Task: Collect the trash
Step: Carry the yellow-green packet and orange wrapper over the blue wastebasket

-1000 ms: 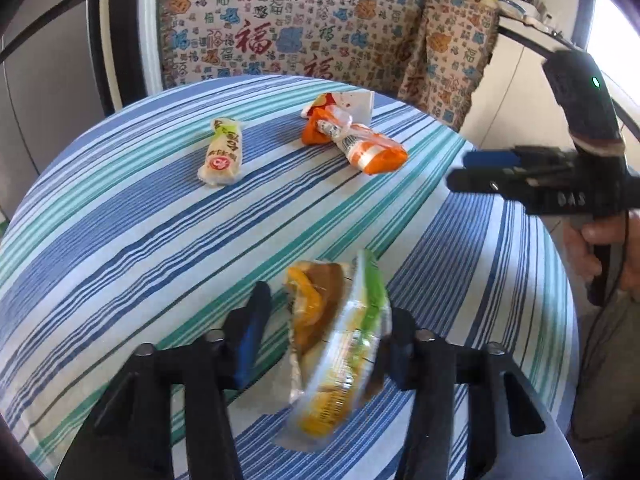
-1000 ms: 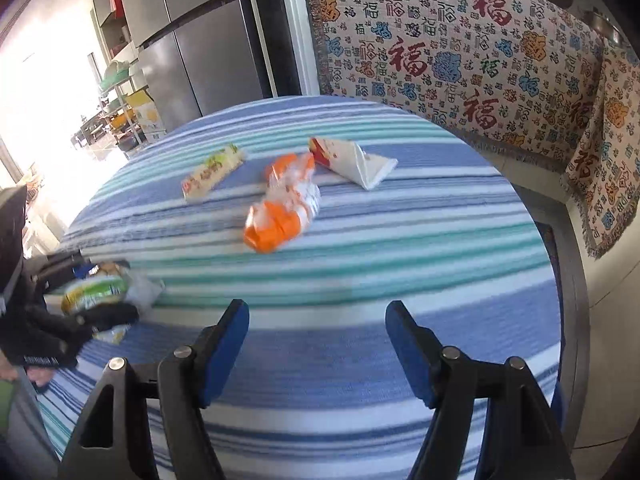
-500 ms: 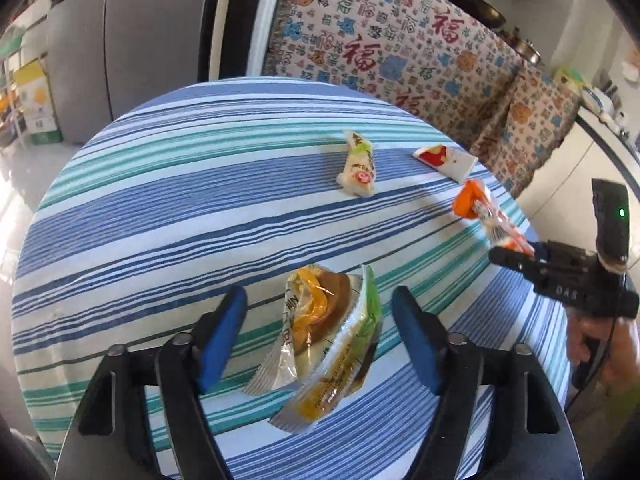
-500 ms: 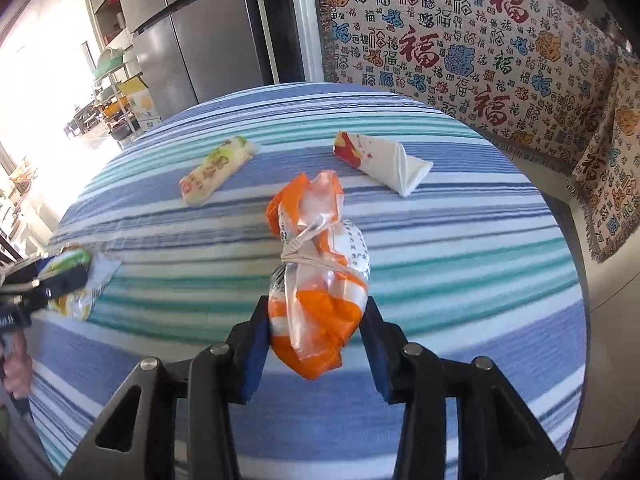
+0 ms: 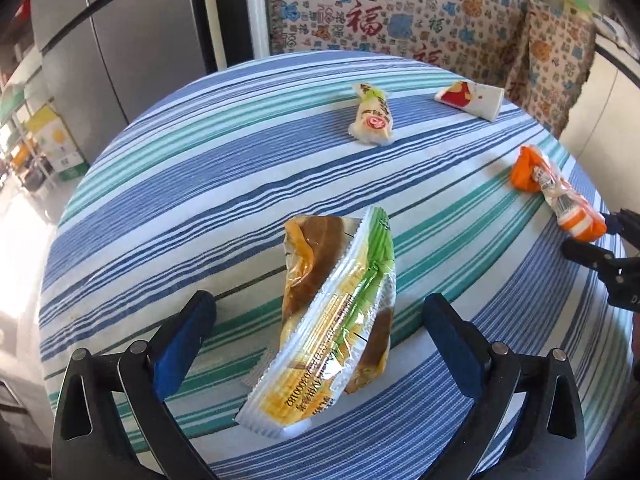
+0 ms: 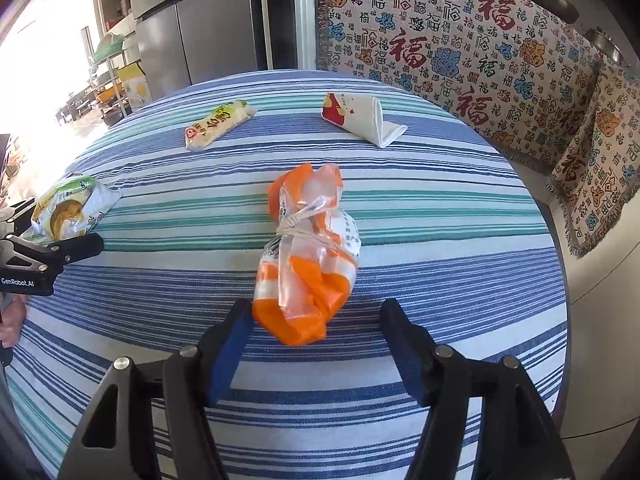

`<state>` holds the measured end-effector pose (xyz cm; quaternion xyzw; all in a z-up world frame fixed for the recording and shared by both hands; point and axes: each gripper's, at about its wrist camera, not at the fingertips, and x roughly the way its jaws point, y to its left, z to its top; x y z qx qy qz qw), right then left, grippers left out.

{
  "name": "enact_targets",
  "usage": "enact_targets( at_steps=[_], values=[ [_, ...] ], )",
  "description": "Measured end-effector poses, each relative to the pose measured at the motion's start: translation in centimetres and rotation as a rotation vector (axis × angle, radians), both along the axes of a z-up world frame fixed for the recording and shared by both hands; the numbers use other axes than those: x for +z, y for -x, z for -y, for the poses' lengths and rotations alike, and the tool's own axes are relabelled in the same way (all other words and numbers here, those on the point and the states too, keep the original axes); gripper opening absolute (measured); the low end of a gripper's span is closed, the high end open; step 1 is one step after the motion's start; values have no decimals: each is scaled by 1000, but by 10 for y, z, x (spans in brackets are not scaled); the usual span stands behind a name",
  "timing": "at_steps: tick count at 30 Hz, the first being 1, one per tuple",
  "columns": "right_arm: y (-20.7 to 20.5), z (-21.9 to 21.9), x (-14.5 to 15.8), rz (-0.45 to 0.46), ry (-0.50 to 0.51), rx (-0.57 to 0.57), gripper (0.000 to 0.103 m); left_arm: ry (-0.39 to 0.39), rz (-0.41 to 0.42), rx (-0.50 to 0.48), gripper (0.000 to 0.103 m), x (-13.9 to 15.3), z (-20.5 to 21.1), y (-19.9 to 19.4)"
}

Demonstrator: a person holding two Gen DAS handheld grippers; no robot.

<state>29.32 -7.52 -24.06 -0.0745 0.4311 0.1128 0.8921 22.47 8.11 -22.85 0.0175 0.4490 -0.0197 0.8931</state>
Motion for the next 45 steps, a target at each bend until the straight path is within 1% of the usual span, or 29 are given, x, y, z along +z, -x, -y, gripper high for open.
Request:
enact_targets(
  at_steps=[2,6,9,11,13,15,16,17,18,20,23,24,25,26,27,28,29,31,34,38,45],
  values=[
    [-6,-1,-1,8,-3,-22,73,-1,3,11,103,1,-2,-2],
    [-20,-5,-2,30,-9,-54,73,0,5,27,103,1,-6,-6],
    [-28,-6,-2,29,-12,-58,74,-1,5,29,103,1,-6,-5],
    [-31,-6,-2,26,-16,-55,77,-1,5,29,103,1,-5,-5],
    [-31,-5,-2,16,-13,-37,77,-2,2,26,103,2,-7,-6],
    [-31,-2,2,-30,-26,-24,77,-7,-9,15,101,3,-8,-4],
    [-30,3,8,-44,-64,-15,74,-2,-14,6,98,5,-8,-2],
    [-26,7,17,-35,-100,-1,74,15,-15,-10,96,8,-9,0],
    [-21,8,24,-22,-103,10,74,33,-11,-24,94,11,-9,3],
    [-16,6,32,-21,-89,50,74,61,0,-54,94,17,-8,9],
    [-16,1,28,-55,-97,75,74,56,10,-87,89,21,-4,13],
    [-18,1,25,-60,-92,70,74,52,8,-94,86,21,-2,13],
    [-20,0,21,-69,-82,65,71,49,4,-100,82,21,0,13],
    [-22,-1,17,-80,-78,62,59,47,2,-103,78,20,1,13],
    [-23,-1,15,-92,-78,59,50,46,0,-106,64,20,1,13],
    [-22,1,17,-85,-90,53,48,49,-2,-108,45,20,1,13],
    [-20,1,20,-76,-98,51,47,49,0,-102,39,21,0,13],
    [-13,0,31,-40,-98,59,47,83,4,-95,28,24,-5,13],
    [-4,2,42,-16,-112,70,47,122,27,-79,25,32,-10,15],
    [3,10,44,-12,-122,63,47,162,50,-70,24,39,-11,18],
    [10,33,45,-12,-139,42,47,160,52,-109,24,42,14,24]
  ],
)
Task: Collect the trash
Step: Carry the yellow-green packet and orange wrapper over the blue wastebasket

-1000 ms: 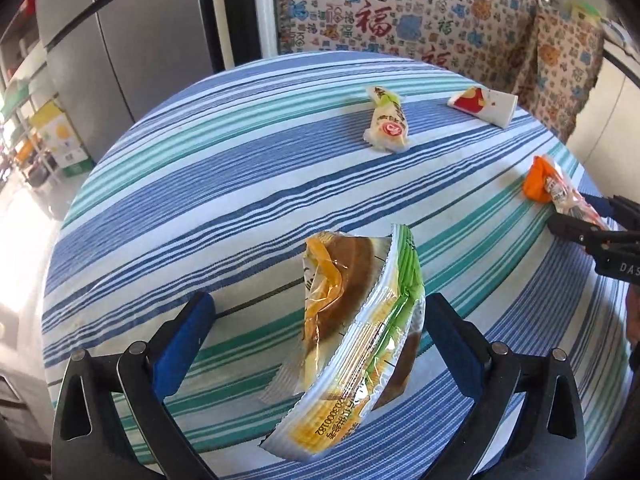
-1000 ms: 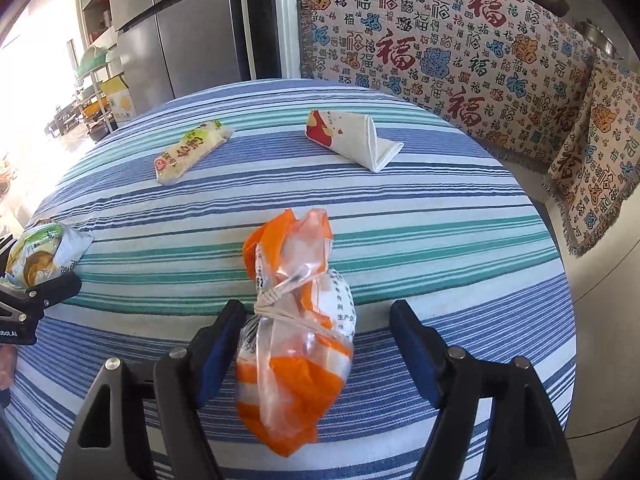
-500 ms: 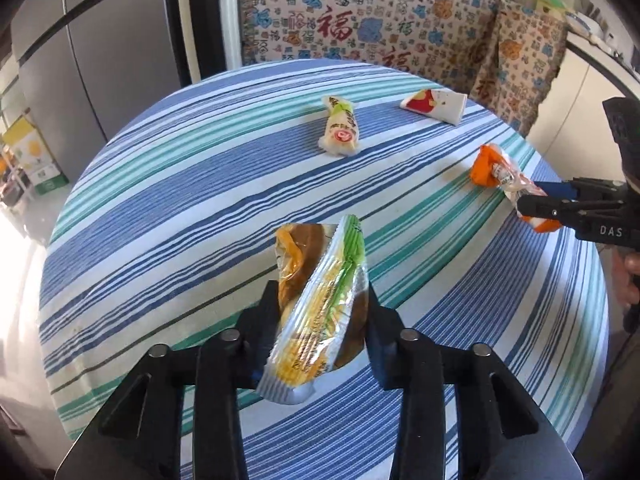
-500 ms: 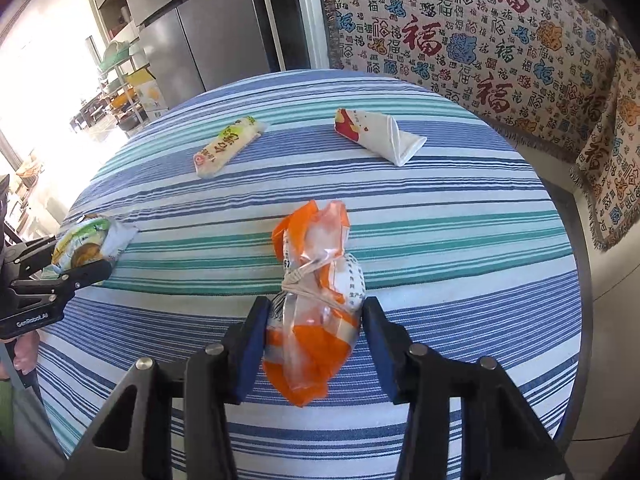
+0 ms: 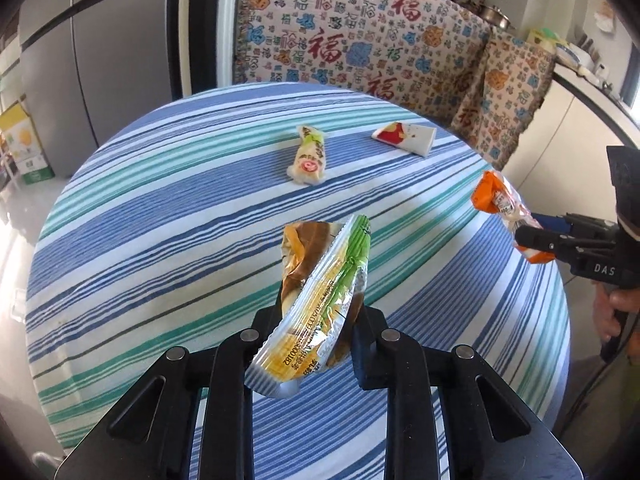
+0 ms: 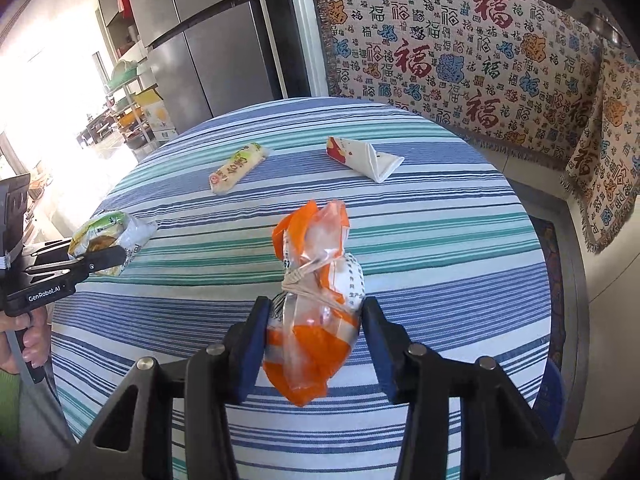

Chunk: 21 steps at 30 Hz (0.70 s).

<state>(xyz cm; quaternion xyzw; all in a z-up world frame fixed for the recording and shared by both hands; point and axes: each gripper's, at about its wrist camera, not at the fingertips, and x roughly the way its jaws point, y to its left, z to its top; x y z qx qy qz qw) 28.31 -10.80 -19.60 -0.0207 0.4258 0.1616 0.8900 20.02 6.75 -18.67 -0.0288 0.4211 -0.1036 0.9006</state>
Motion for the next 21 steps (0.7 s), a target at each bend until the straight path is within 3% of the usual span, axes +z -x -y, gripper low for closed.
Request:
enact_targets(
  at_steps=[4,10,21],
  values=[
    [4,22,0,-13,-31,-34,47,-13,-4,-46,24,4,28,0],
    [19,66,17,23,-68,-98,47,34,-4,-126,24,14,86,1],
    [58,203,48,86,-49,-367,47,109,13,-345,24,45,249,0]
  ],
)
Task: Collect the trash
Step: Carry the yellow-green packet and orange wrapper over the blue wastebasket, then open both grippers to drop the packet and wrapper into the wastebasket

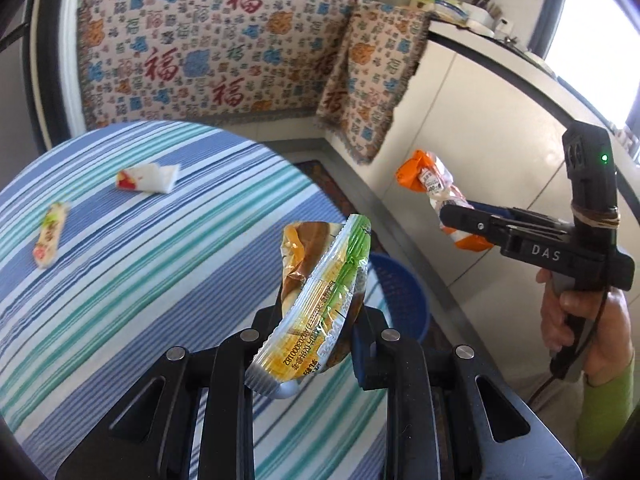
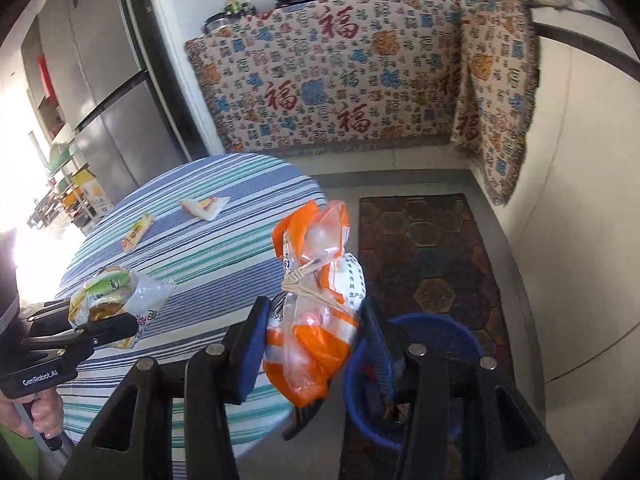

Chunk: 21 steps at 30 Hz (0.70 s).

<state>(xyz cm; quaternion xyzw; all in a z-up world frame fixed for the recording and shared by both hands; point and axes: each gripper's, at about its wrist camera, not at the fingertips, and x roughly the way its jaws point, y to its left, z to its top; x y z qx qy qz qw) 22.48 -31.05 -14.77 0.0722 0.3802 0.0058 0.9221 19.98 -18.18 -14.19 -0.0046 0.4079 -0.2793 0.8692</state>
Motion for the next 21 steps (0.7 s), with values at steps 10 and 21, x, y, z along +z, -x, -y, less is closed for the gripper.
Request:
enact_targets(
  at_steps=[10,21],
  values=[
    [9,88,-41,-83,8,-174,47,34,-48,-94,24,-16,107,-19],
    [5,118,-72,-154,-40,-189,48,-16,-130,-139,24,-63,164,-45]
  ],
)
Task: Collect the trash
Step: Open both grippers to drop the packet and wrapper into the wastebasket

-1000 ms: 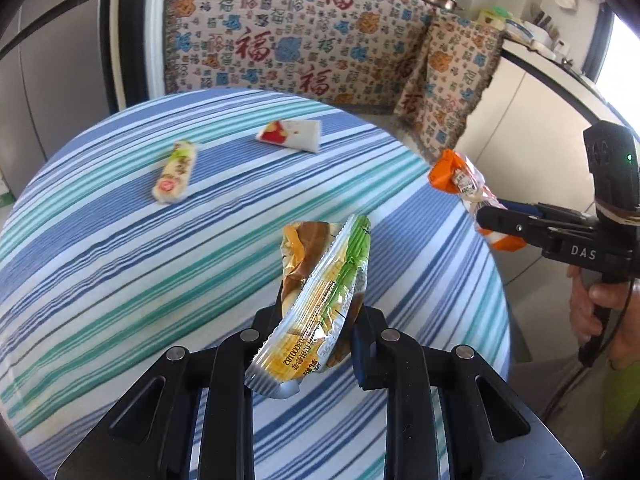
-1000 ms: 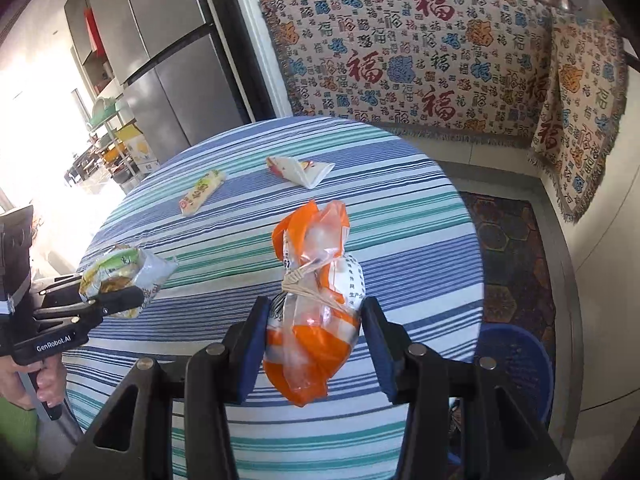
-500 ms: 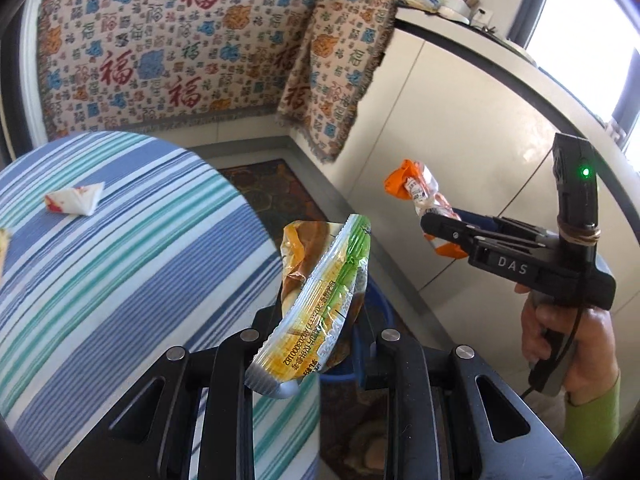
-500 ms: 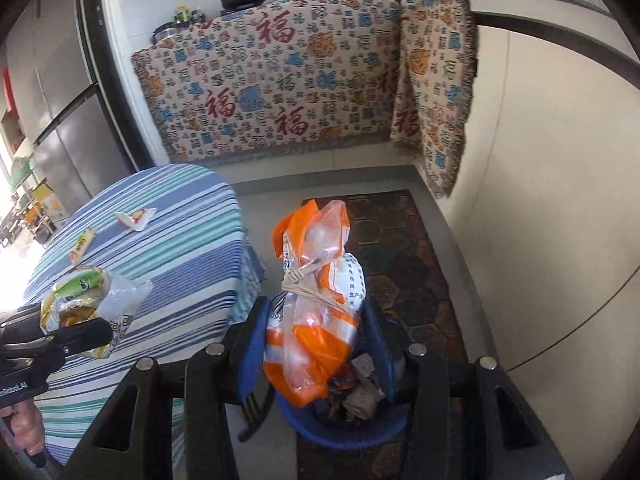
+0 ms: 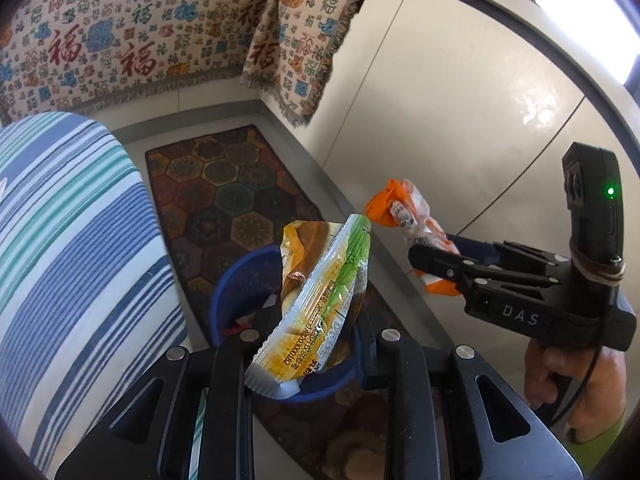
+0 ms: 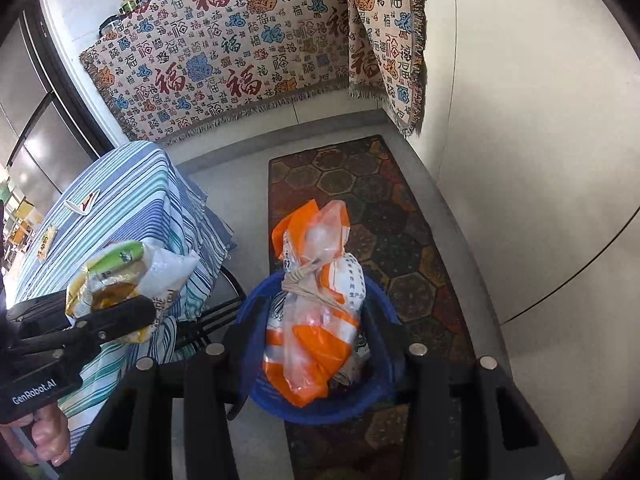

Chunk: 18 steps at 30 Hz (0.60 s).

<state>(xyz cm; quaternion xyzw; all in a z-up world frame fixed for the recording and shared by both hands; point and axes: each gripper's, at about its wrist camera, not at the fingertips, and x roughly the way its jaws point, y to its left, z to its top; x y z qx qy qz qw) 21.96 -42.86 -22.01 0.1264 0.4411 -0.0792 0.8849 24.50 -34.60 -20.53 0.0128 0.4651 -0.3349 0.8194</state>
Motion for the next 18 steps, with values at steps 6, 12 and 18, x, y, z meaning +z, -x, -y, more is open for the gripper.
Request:
enact_targets(
  at_steps=[6,12,18],
  values=[
    [0,8,-2,20,-37,-16,48,-4,-14,1,24,-4,4,-5],
    [0,16,-2,40,-72,-41,48,-13,-14,-13,25,-8,9,-9],
    [-4,19,0,60,-95,-65,53,-19,-21,-34,29,-17,16,-9]
  ],
)
